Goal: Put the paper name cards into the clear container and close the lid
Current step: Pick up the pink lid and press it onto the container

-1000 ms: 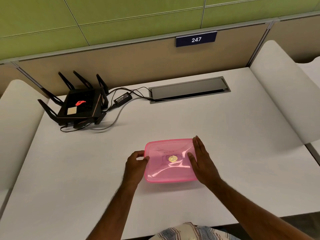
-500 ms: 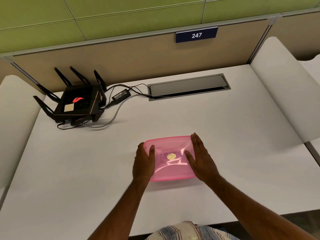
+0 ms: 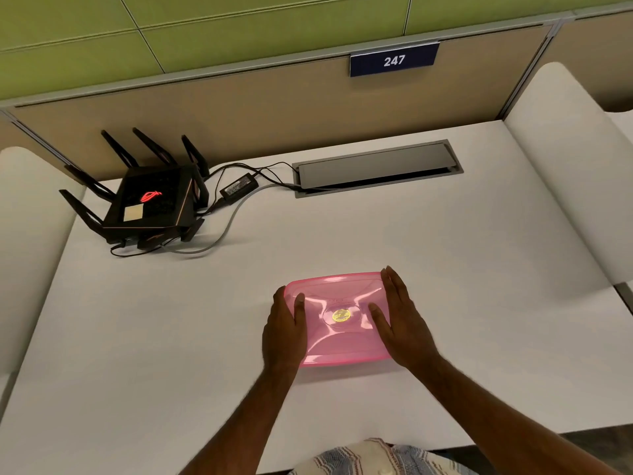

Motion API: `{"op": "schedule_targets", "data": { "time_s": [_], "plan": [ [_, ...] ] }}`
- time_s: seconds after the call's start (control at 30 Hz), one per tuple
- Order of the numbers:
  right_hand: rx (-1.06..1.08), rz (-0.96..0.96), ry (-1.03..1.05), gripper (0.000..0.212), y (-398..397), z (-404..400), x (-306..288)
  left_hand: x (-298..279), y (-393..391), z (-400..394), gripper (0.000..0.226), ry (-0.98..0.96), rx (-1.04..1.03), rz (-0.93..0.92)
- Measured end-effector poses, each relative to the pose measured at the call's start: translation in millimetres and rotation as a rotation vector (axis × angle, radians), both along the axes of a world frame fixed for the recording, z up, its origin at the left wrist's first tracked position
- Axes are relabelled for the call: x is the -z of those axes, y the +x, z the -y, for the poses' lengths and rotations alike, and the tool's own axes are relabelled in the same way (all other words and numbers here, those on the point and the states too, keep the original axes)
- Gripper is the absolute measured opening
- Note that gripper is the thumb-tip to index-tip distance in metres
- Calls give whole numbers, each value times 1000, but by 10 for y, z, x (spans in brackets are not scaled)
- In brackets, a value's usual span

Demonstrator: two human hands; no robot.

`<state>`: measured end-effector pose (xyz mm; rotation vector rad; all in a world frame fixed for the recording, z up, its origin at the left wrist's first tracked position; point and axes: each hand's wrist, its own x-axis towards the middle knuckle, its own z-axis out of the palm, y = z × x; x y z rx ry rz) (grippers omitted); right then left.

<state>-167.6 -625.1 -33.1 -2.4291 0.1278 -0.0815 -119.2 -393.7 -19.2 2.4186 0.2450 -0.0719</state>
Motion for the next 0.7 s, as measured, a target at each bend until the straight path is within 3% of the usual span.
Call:
{"op": "schedule_targets", "data": {
  "time_s": [0.7],
  "plan": [
    [9, 9, 61, 68, 39, -27, -6, 100, -32, -62, 43, -61, 28, 70]
  ]
}}
